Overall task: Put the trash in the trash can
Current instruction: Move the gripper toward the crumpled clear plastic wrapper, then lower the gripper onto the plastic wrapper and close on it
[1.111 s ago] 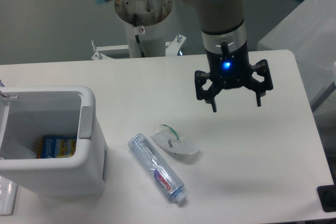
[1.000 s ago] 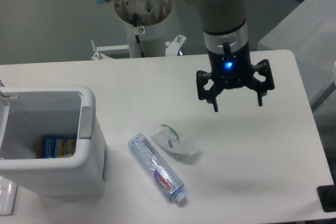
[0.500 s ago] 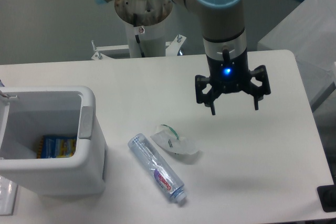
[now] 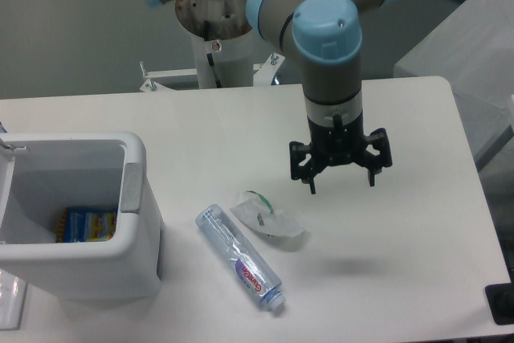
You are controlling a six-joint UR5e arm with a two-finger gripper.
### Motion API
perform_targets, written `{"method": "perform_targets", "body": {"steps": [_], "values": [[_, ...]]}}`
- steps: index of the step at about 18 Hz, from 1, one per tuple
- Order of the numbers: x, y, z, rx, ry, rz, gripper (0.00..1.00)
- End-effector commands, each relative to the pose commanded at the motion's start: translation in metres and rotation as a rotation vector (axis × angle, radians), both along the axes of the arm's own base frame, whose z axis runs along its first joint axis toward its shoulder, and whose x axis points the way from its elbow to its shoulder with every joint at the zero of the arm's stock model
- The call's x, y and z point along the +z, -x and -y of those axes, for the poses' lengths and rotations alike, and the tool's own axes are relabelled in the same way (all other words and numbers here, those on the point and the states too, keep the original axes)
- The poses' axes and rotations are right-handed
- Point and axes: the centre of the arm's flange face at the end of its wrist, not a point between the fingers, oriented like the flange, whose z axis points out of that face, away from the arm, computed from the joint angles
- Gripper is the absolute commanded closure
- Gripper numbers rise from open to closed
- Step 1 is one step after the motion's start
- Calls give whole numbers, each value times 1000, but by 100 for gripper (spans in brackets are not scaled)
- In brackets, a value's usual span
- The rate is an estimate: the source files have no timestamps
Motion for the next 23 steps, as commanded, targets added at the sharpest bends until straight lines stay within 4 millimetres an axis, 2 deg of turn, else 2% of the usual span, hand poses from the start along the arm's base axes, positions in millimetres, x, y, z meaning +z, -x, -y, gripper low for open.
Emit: {"method": "perform_targets", "body": {"steps": [2, 6, 10, 12, 14, 18, 20, 23], "values": [[-18, -6, 4, 16, -2, 10, 0], [-51, -7, -6, 92, -17, 65, 0], [-68, -23, -25, 154, -24, 95, 0], [-88, -26, -35, 179, -8, 123, 0], [-99, -34, -43, 163, 6, 136, 0], [-118, -40, -49, 152, 29, 158, 0], [-126, -50, -51, 138, 41, 166, 16], [-131, -53, -48, 127, 48, 170, 43]]}}
